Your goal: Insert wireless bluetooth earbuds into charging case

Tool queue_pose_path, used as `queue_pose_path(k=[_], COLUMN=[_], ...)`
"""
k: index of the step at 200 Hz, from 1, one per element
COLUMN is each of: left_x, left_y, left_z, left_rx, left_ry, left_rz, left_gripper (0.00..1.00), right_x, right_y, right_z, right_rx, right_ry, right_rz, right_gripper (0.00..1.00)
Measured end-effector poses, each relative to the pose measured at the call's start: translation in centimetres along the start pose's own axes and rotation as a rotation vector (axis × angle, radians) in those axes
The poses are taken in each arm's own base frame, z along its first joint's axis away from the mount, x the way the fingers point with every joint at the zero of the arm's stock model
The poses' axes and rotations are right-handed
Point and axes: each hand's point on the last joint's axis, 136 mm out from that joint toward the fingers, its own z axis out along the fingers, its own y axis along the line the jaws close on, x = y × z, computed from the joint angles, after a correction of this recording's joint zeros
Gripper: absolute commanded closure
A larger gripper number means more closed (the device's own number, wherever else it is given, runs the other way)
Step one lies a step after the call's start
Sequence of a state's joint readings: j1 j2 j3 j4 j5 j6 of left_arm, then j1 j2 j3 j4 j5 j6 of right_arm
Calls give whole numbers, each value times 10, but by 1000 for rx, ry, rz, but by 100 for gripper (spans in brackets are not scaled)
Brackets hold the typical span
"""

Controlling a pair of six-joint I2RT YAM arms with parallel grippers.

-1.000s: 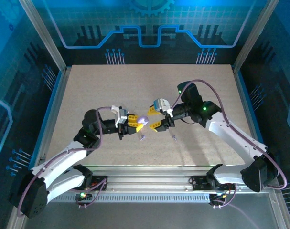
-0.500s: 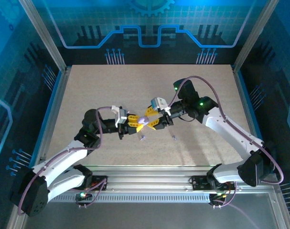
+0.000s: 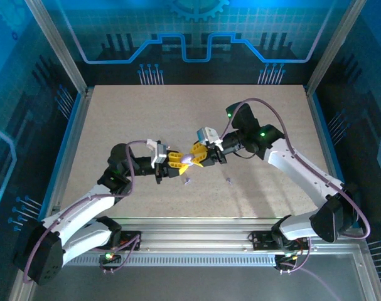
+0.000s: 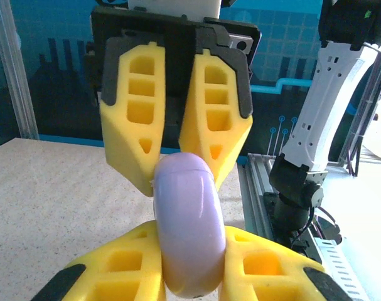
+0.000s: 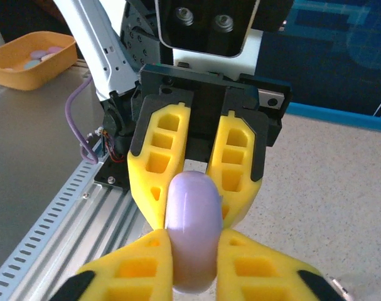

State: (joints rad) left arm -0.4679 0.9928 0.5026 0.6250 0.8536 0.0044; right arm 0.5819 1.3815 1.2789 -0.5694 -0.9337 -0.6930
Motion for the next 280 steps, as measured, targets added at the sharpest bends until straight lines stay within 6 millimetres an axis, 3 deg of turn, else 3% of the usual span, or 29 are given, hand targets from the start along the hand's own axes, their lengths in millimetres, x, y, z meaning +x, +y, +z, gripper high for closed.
queue_pose_path(k=[23,71,111,154,213,280], left_x=[2,4,21,41,44,45], left_y=[3,6,6,4,1,-1], left_z=[-1,-6,-9,-8,-6,-4], left_rx=[-26,-70,-73,-54,-42,-38], left_ry=[11,105,186,249,263,265], left_rz=[5,97,123,126,141,147], left_gripper=[48,43,43,43,46,50], right_x=[4,28,33,35,40,39], right_y=[-2,-9,-7,5,9,13], right_z=[0,-12,-18,-6,13,17], right_rx=[24,182,259,225,167,145], right_ry=[39,256,384,431,445,417], right_rz=[-9,-86,-188,-246,-244,-193], right_gripper=[89,90,91,90,88,88])
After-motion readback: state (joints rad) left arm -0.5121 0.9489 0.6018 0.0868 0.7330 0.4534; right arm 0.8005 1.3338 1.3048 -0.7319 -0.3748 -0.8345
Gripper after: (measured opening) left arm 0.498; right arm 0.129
